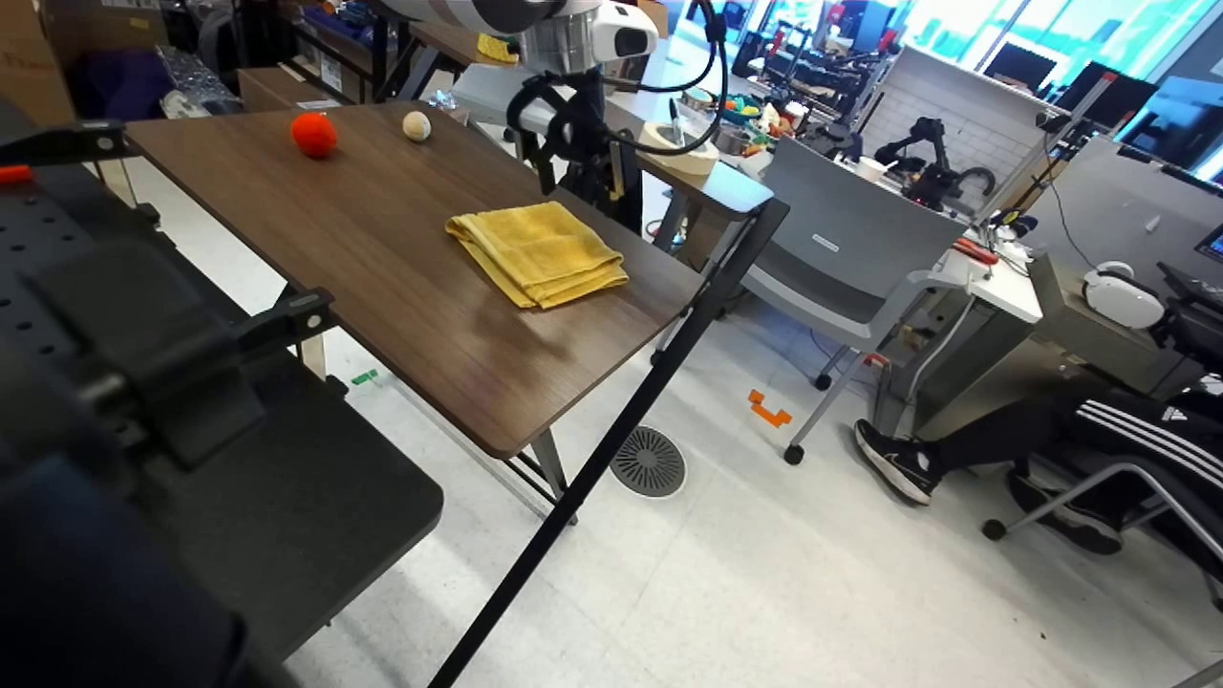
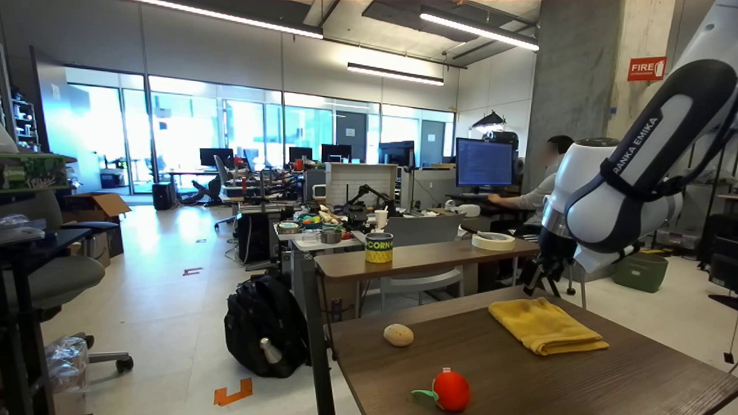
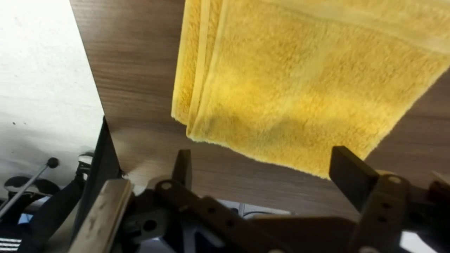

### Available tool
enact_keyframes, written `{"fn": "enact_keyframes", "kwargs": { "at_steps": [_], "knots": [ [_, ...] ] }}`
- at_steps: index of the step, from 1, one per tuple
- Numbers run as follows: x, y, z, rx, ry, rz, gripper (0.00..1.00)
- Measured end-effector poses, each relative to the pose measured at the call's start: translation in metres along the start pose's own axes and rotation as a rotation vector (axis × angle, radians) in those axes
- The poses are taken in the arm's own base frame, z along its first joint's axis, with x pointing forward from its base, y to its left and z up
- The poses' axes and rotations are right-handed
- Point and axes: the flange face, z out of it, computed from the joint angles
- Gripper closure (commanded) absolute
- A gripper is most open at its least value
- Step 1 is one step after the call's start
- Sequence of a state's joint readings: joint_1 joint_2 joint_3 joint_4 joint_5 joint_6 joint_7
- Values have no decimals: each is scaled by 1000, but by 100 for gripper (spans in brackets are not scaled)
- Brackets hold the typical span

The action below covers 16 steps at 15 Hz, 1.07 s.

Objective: Move the potato to the left, wipe the table with the yellow towel, move the red plush toy to the left, wipe the right side of the table with the towel, move the potato and red toy to the right, wipe the left side of the table

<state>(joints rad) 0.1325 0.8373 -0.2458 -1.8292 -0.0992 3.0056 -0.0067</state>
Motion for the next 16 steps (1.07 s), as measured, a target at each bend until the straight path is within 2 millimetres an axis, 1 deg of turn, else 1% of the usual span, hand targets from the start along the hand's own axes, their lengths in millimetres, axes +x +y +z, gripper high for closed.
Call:
{"fn": "enact_keyframes", "kwargs": {
  "at_steps": [2,4,6,8,10,12,16],
  "knots": [
    [-19,-6,-3,-5,-54,-28,0],
    [-30,-17,2,34,-65,-60,0],
    [-33,-23,6,74,-50,-69,0],
    [-34,-20,7,79,-50,-69,0],
    [-36,-18,11,75,-86,-58,0],
    [-37,-13,22,66,-159,-40,0],
    [-39,-12,54,97,-337,-10,0]
  ]
}}
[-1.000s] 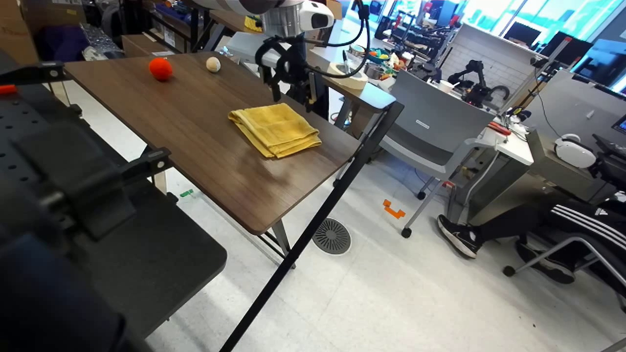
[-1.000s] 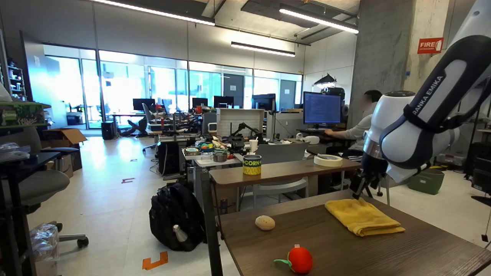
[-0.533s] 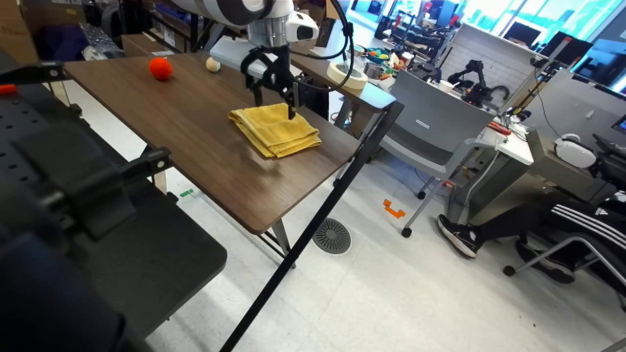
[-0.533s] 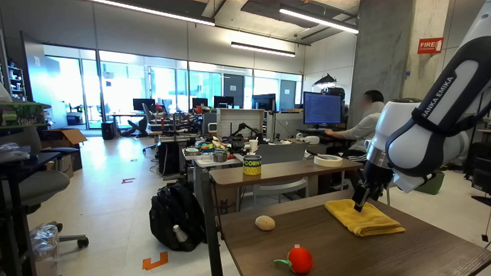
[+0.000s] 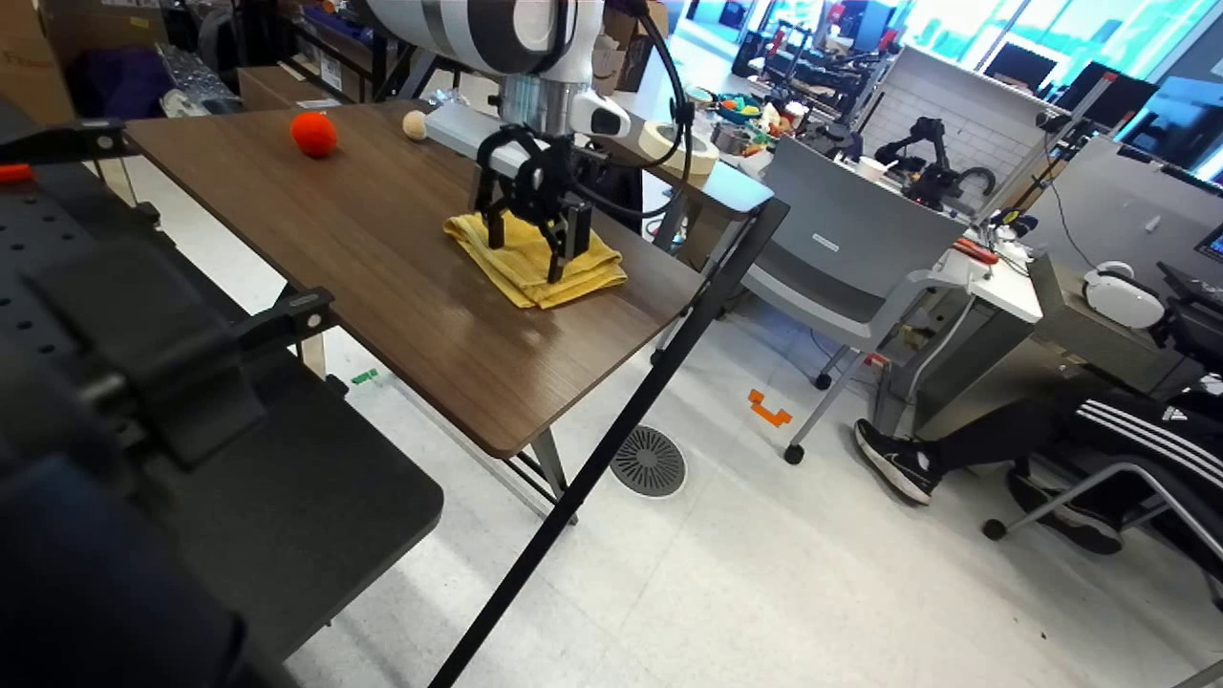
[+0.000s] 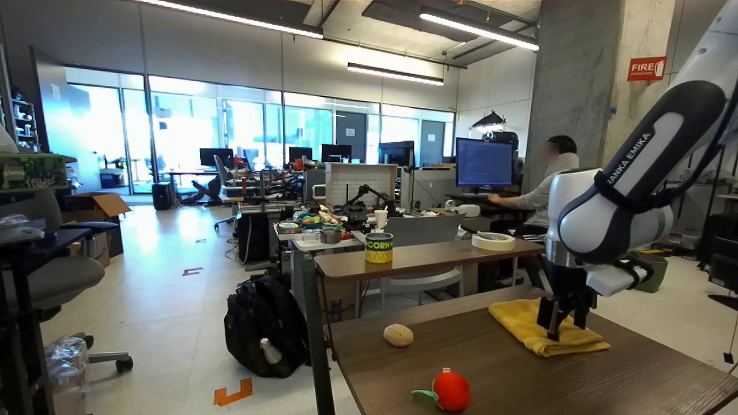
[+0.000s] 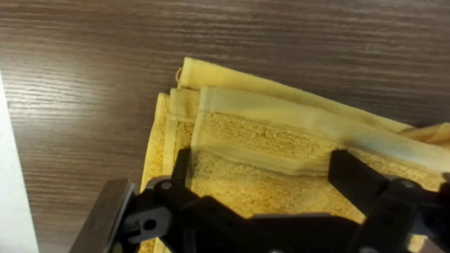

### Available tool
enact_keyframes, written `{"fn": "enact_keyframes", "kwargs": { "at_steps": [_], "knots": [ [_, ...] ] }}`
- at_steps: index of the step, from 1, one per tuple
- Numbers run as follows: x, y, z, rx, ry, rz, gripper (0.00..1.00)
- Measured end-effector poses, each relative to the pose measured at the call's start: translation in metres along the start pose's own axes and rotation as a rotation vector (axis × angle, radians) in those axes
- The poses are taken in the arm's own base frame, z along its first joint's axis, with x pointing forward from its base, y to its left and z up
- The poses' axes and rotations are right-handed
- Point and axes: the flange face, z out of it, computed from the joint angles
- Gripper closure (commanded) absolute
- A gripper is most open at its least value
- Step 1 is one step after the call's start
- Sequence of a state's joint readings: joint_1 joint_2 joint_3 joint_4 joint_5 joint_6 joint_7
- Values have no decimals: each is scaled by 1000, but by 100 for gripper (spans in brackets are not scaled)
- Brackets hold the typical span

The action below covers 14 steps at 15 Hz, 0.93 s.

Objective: Move the potato to the left, wipe the table with the yellow towel, move the red plush toy to the left, wipe the right side of the table with the towel, move the potato and red toy to the right, wipe the left side of the table

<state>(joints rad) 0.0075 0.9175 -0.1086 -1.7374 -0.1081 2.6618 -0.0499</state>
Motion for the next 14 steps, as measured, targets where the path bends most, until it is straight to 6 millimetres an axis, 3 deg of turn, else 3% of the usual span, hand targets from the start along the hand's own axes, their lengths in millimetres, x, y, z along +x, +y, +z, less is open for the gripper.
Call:
{"fn": "enact_keyframes", "kwargs": {
  "at_steps": [5,12,14],
  "knots": [
    [26,15,14,58,-94,33,0],
    [64,73,10,74,-27,192,0],
    [68,75,14,76,-34,199,0]
  ]
}}
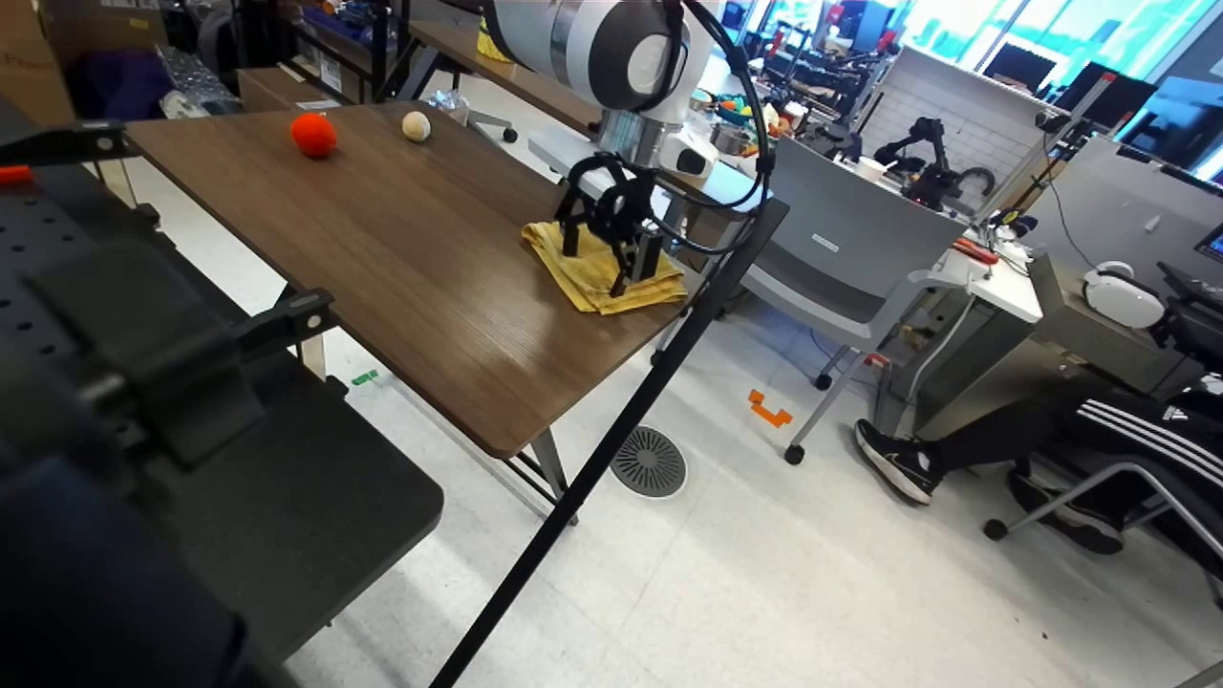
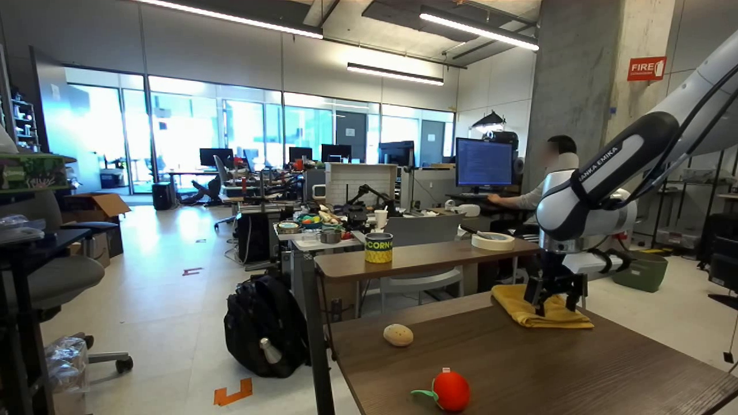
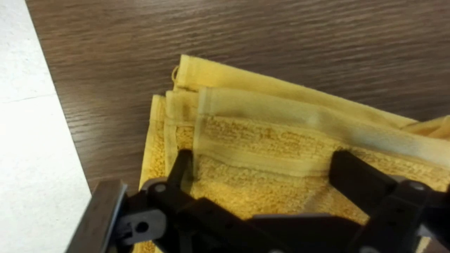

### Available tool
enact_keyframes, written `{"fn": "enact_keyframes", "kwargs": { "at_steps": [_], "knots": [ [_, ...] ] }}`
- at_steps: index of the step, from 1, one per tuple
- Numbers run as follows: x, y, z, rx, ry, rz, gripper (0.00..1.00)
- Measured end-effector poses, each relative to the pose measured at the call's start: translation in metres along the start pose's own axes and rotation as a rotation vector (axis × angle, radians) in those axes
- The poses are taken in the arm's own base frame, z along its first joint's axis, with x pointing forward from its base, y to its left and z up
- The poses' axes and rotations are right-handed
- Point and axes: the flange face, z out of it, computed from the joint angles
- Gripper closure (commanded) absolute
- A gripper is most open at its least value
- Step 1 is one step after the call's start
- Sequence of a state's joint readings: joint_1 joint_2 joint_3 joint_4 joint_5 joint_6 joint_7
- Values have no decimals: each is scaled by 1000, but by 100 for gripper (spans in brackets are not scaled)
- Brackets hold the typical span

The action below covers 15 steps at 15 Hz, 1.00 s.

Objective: Move the potato to the left, wipe the table with the yellow towel, move the red plush toy to the left, wipe the right side of the table with the towel, move the potato and red toy to the right, wipe the left side of the table

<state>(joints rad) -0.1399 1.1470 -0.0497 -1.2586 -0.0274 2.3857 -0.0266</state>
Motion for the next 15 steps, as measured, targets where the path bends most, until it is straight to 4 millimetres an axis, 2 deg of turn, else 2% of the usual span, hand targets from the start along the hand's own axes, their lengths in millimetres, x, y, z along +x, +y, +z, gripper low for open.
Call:
{"fn": "enact_keyframes", "kwargs": {
  "at_steps": [2,4,6,10,12,14,15],
  "knots": [
    [3,-11,4,2,-15,-15,0],
    [4,-35,8,3,-32,-52,0],
    [3,-72,12,0,-41,-114,0],
    [-9,-165,12,-21,-42,-293,0],
    [-17,-205,10,-41,-37,-370,0],
    [-21,-223,8,-62,-32,-412,0],
    [-21,-220,8,-69,-32,-409,0]
  ]
}}
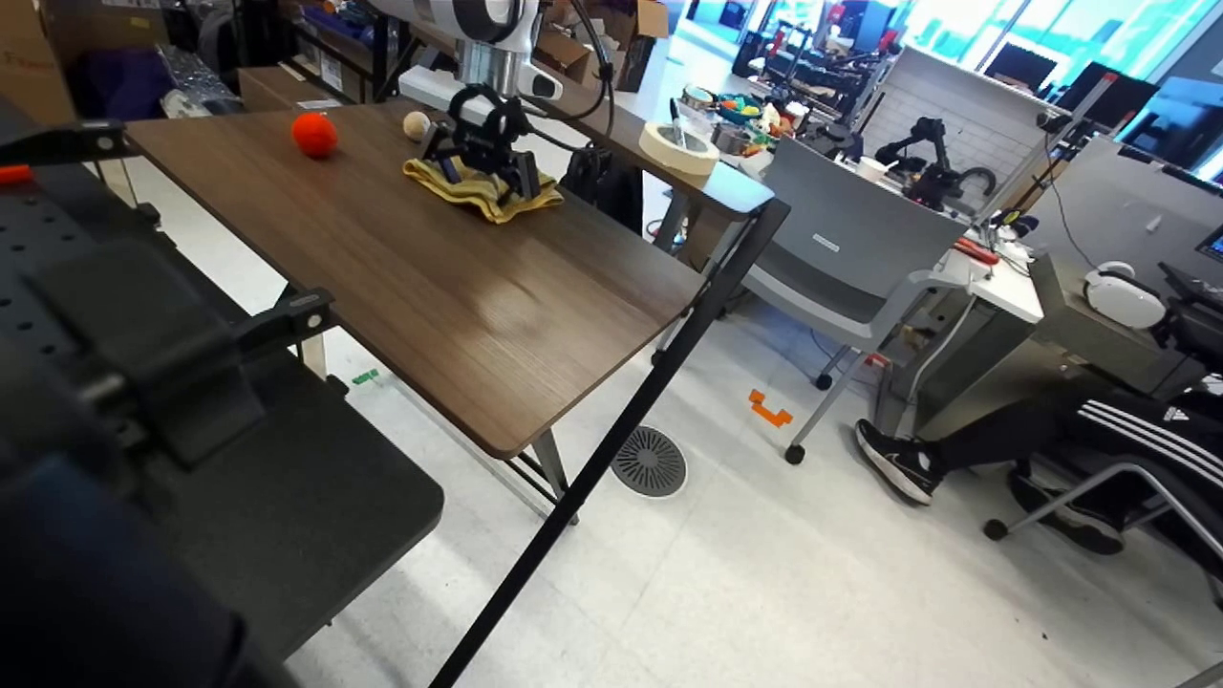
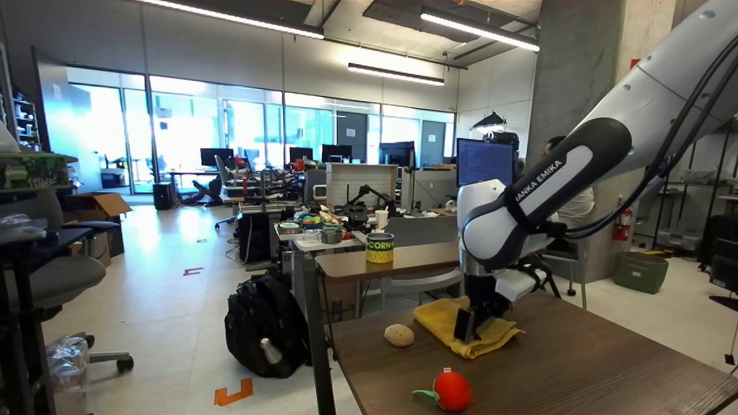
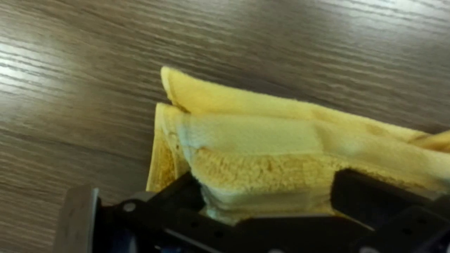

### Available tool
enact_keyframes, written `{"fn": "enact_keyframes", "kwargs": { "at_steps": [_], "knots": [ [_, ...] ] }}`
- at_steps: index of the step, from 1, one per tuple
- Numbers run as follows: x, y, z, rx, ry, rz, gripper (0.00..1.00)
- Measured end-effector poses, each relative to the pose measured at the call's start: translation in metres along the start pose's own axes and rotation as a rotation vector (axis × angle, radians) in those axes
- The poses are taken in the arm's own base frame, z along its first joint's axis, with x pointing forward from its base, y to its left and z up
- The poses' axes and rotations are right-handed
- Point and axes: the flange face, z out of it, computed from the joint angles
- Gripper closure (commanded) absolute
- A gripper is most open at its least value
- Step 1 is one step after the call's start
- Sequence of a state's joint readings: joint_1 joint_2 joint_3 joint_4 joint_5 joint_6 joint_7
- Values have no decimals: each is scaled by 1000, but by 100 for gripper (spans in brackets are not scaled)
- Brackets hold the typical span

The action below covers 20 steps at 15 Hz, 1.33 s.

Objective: Move the potato to the left, wipe the table with the yellow towel, move the red plush toy to the left, wipe the right side of the table with the towel, move the potato and red toy to the right, wipe the left side of the table

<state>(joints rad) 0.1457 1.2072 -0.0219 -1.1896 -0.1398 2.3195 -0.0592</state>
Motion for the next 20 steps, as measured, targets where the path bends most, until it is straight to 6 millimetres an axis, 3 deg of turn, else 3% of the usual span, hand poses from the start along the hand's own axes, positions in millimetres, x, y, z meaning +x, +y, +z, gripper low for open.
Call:
{"fn": "enact_keyframes", "kwargs": {
  "at_steps": [2,8,10,12,14,20],
  "knots": [
    [-6,29,4,-22,-9,42,0],
    [-65,181,28,-99,-131,281,0],
    [-79,204,32,-115,-150,274,0],
    [-84,199,32,-135,-134,187,0],
    [-88,180,30,-161,-108,81,0],
    [-112,98,24,-254,-37,-241,0]
  ]
}}
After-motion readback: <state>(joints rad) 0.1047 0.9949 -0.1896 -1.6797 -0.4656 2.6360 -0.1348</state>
